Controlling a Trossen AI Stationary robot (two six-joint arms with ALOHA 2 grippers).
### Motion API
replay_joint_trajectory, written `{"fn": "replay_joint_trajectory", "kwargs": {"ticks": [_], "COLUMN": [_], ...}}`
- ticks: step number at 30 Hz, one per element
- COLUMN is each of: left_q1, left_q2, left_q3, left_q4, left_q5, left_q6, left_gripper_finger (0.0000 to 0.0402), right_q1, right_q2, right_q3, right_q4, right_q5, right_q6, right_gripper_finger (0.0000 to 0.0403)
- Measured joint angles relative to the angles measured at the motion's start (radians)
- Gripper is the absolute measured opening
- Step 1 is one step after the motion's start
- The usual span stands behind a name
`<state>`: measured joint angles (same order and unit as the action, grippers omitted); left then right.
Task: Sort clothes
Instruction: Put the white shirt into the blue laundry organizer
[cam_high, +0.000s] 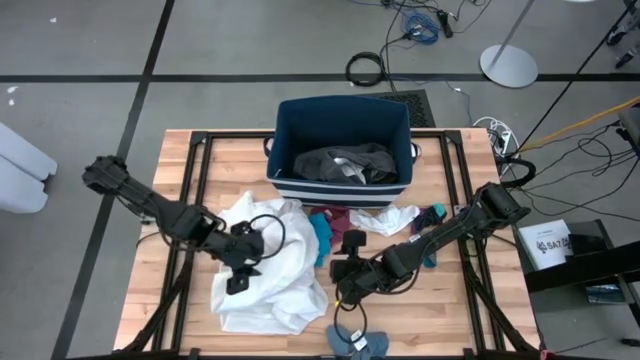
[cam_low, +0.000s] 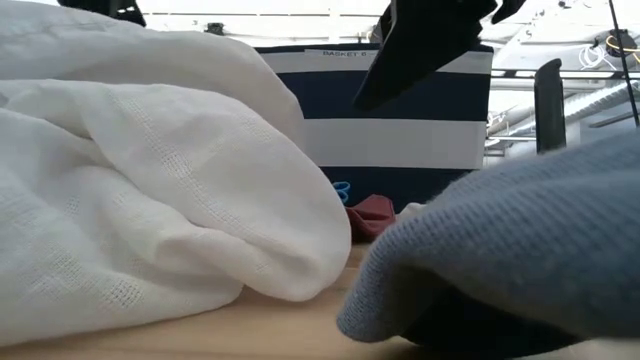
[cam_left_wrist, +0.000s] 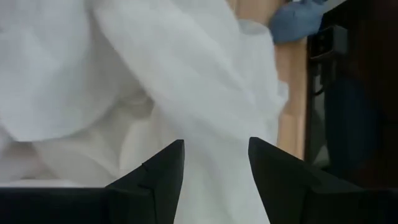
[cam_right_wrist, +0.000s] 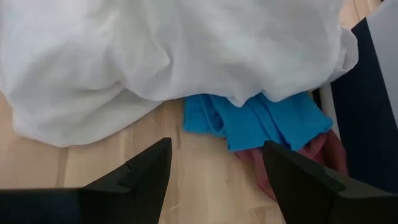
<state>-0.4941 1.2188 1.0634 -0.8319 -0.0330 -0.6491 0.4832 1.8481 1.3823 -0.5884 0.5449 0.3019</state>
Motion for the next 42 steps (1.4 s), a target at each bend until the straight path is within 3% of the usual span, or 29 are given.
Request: {"fn": "replay_joint_trajectory", "kwargs": {"ticks": [6,12,19,27,30,35,42], "left_q1": [0.065,0.124,0.166,0.167,0.155,0.128,0.076], "left_q2": [0.007,0.034,0.105,0.182,0.2,0.187,0.098], "left_q3": [0.0,0.0,0.0,0.0,-0.001,0.007,0.144], "left_q4": [0.021,0.051,0.069,0.069,0.068,0.054,0.005], "left_q5": [-0.076,-0.038,0.083,0.103,0.105,0.107,0.067], "left_q6": [-0.049,-0.09,-0.092,-0.021,0.012,0.02,0.058], "left_gripper_finger": [0.0189,0.0189,0.0189,0.0187,0.0156,0.0022,0.0006], "right_q1": [0.001,0.001,0.001,0.001,0.001,0.001,0.003], "right_q2": [0.0,0.0,0.0,0.0,0.0,0.0,0.0], "right_q3": [0.0,0.0,0.0,0.0,0.0,0.0,0.0], "right_q4": [-0.003,-0.033,-0.035,-0.035,-0.035,-0.074,-0.178], "right_q5": [-0.001,-0.001,-0.001,-0.006,-0.009,-0.01,0.007], "right_q6": [0.0,0.0,0.004,0.011,0.011,0.031,0.078], "right_gripper_finger": [0.024,0.024,0.024,0.024,0.024,0.024,0.024]}}
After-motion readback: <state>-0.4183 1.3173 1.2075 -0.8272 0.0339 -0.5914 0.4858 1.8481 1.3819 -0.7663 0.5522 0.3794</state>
